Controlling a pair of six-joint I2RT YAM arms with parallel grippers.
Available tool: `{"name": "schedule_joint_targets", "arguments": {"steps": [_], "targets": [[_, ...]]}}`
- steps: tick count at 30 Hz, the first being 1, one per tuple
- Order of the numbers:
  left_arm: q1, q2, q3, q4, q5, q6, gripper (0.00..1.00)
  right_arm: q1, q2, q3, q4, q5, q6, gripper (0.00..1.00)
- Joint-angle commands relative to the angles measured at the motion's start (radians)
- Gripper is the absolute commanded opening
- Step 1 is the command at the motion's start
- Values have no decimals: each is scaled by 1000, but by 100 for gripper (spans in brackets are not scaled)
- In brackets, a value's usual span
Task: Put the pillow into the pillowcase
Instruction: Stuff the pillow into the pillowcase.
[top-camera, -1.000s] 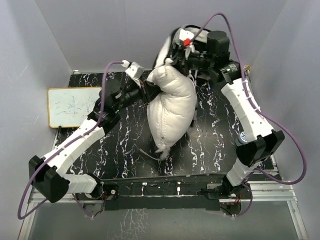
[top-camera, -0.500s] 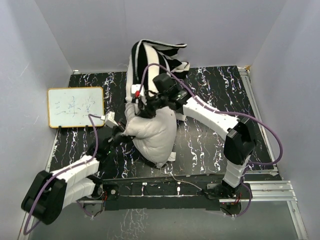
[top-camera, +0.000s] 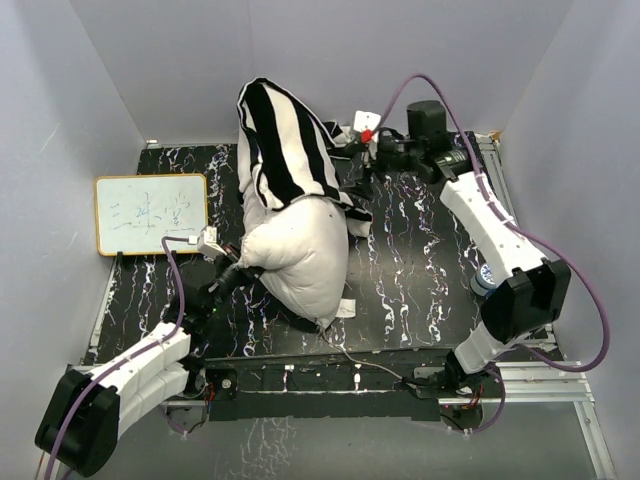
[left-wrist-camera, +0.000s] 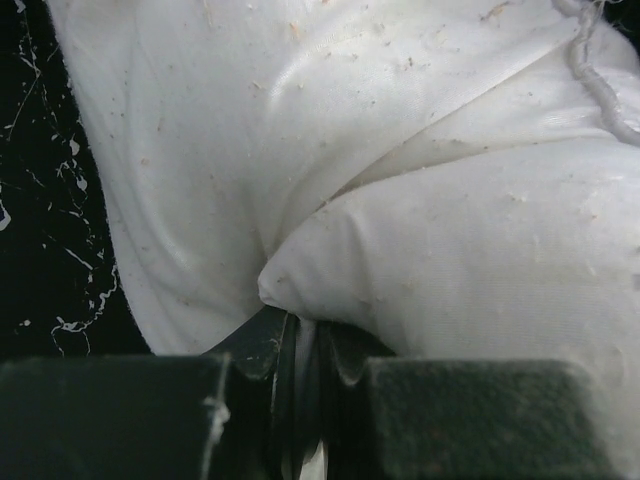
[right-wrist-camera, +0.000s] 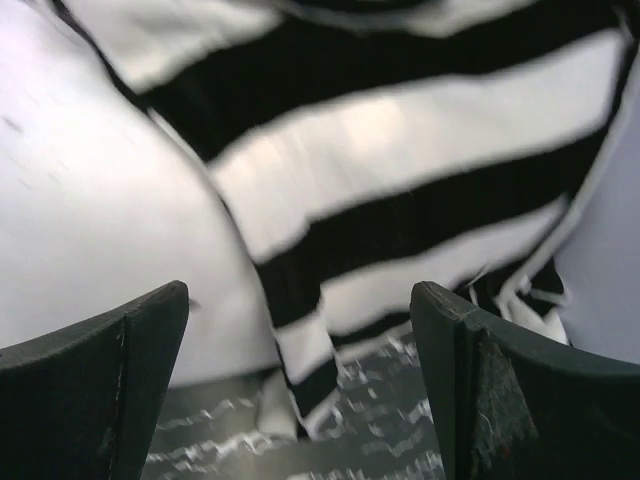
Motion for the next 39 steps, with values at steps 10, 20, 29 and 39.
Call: {"name": "schedule_joint_targets", "arguments": {"steps": [10, 20, 29, 39], "targets": [[12, 63, 48, -31, 9, 56, 0, -35, 52, -389, 532, 314, -7, 96], [13, 29, 98, -107, -47, 79, 0, -26, 162, -169, 350, 175, -48, 10], [17, 85, 260, -173, -231, 94, 0, 509, 68, 326, -632, -168, -501, 8], [17, 55, 292, -135, -264, 70, 0, 385, 205, 223, -187, -18, 30, 8]]}}
